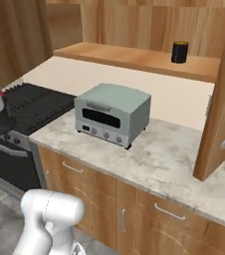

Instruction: Open the cabinet directly in front. Then move the liquor and the mug to the dining counter with the candle on it.

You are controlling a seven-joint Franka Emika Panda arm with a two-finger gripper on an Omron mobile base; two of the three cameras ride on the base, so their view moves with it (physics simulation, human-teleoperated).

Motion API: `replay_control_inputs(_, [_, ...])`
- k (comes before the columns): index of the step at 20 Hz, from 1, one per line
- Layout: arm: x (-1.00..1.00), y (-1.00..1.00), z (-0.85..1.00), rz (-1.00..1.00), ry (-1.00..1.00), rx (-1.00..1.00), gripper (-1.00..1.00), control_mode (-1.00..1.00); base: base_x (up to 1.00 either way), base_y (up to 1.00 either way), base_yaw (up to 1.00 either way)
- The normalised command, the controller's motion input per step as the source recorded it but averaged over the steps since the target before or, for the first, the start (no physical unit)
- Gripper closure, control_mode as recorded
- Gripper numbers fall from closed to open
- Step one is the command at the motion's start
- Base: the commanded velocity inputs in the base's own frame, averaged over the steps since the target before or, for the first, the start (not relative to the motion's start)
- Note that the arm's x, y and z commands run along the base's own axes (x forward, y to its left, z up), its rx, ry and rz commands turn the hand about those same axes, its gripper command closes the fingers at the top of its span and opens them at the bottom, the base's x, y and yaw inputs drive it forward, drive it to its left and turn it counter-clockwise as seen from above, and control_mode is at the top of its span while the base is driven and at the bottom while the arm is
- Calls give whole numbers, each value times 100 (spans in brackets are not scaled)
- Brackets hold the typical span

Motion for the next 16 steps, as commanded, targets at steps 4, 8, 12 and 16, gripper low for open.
replay_control_inputs(4, [0,0,0,0,0,0,100,100,-41,0,79])
replay_control_inputs(8, [0,0,0,0,0,0,100,100,-40,0,86])
replay_control_inputs(12, [0,0,0,0,0,0,100,100,-26,0,89])
replay_control_inputs(16, [0,0,0,0,0,0,100,100,-22,0,88])
